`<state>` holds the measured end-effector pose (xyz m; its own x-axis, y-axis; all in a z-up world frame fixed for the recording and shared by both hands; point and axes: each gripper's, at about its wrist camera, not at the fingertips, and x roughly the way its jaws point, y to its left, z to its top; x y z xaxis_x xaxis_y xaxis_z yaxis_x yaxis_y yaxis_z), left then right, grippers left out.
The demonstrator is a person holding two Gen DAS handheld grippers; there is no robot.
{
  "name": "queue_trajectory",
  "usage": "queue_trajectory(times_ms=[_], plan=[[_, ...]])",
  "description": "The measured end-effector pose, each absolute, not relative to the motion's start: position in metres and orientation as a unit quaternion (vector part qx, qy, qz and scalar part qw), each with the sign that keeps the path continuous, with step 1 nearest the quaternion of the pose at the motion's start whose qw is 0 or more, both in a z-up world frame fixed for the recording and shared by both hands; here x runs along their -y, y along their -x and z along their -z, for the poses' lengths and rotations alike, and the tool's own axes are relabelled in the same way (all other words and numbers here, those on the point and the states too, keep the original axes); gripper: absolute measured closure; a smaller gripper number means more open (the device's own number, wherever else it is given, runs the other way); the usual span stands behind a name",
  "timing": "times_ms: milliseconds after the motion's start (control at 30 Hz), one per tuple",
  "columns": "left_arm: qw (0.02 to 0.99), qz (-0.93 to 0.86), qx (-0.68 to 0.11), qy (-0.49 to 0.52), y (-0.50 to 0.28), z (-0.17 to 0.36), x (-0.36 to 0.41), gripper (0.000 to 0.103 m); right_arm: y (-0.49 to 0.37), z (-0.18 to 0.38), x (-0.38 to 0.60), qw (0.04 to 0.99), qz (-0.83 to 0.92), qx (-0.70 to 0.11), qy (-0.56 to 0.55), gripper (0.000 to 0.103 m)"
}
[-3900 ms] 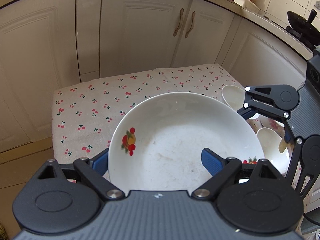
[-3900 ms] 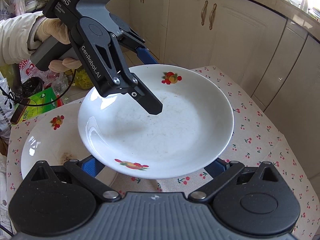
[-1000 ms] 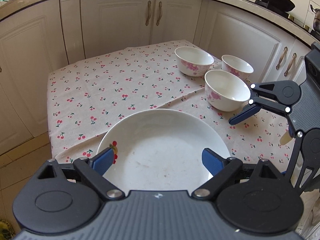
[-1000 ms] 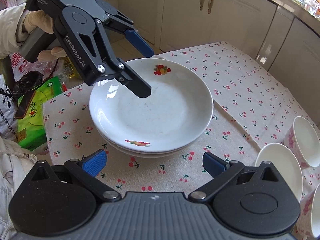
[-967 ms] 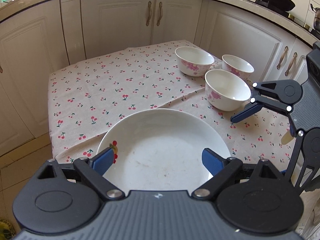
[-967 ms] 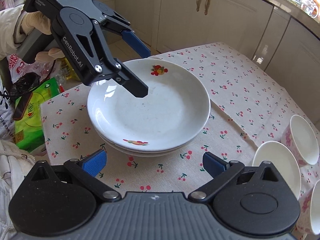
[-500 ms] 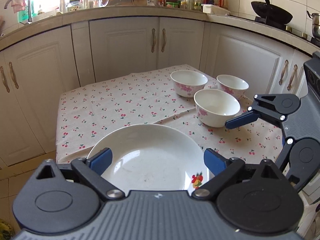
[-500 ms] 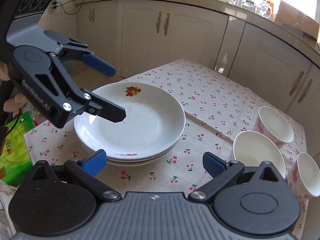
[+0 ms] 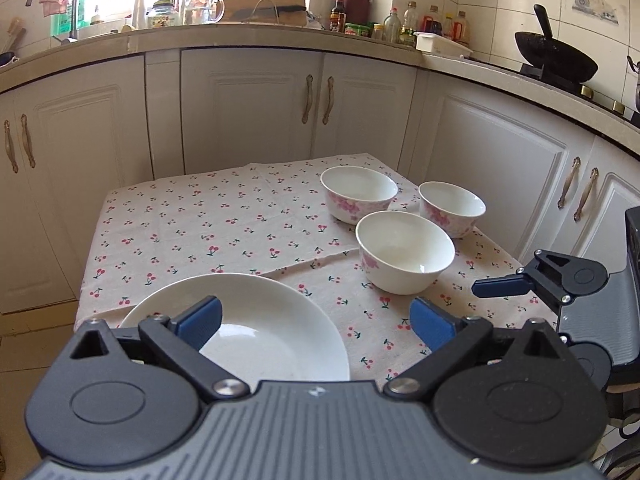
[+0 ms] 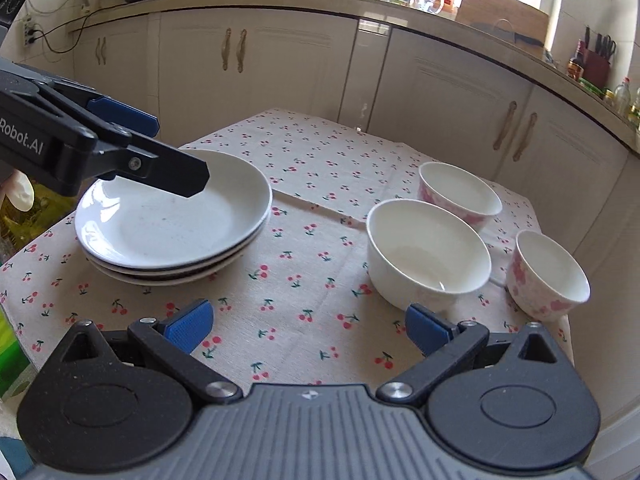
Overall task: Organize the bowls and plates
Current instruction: 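Move the left tool to a white flower bowl and grip its rim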
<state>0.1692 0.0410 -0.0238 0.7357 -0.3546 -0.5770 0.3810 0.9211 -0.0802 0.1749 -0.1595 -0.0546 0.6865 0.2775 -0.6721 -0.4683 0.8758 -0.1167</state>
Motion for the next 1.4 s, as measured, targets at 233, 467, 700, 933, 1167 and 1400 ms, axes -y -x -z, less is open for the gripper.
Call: queue_trajectory(times_ms=[233,467,700,933,1167,1400], plan=[[0.919,0.211,-0.327,-0.065,-0.199,0.027,-0.002,0.003,-0.188,0.062,0.205,0.926,-0.173,-0.324,0.083,0.0],[0.906,0.225,-0.343,-0.101,-0.233,0.031,0.034,0.003,-0.211,0.087,0.228,0.917,-0.172,-0.356,0.042,0.0],[0.889,0.249,-0.362,-0.132,-0.257,0.038,0.059,0.003,-0.229,0.093,0.23,0.92,-0.172,-0.348,0.043,0.0],[0.876,0.251,-0.382,-0.152,-0.282,0.05,0.074,0.006,-0.237,0.089,0.224,0.932,-0.168,-0.315,0.059,0.0],[0.866,0.268,-0.397,-0.144,-0.304,0.057,0.082,0.02,-0.245,0.087,0.221,0.936,-0.176,-0.297,0.067,0.003],[0.859,0.281,-0.405,-0.139,-0.316,0.063,0.088,0.028,-0.247,0.084,0.22,0.933,-0.191,-0.296,0.069,0.015]])
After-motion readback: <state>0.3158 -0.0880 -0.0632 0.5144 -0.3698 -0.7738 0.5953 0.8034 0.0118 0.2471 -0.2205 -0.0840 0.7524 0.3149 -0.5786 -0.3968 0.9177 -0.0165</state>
